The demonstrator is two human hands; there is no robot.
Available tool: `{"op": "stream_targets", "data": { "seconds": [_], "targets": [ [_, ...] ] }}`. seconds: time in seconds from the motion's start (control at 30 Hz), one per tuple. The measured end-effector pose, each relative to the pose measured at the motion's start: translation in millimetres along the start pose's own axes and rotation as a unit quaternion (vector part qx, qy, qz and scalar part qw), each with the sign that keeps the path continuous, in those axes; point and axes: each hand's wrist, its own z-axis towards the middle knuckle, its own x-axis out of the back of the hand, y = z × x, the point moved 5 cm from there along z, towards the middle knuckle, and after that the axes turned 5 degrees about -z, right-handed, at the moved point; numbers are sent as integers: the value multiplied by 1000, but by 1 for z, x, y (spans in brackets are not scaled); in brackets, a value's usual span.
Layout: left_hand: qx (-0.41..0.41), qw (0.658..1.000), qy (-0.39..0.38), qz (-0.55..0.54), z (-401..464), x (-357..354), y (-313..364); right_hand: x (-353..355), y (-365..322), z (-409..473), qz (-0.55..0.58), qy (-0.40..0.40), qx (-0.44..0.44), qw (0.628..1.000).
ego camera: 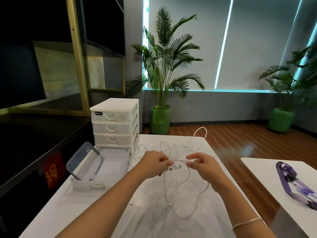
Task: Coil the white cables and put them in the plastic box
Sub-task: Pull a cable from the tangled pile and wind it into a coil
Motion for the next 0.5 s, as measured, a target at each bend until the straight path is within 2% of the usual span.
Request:
{"op": "stream_targets", "data": {
  "seconds": [0.17,0.33,0.4,0.5],
  "targets": [
    [32,999,12,31,-1,-3,-4,11,1,1,-25,18,8,999],
    [16,996,-78,49,-4,-12,8,17,-2,1,-84,45,14,995],
    [28,992,-121,20,-5,-15,11,18,-3,2,-107,55,15,993],
    [71,977,-176,-97,-7,-18,14,17,-5,5,-120,58,14,991]
  ]
}}
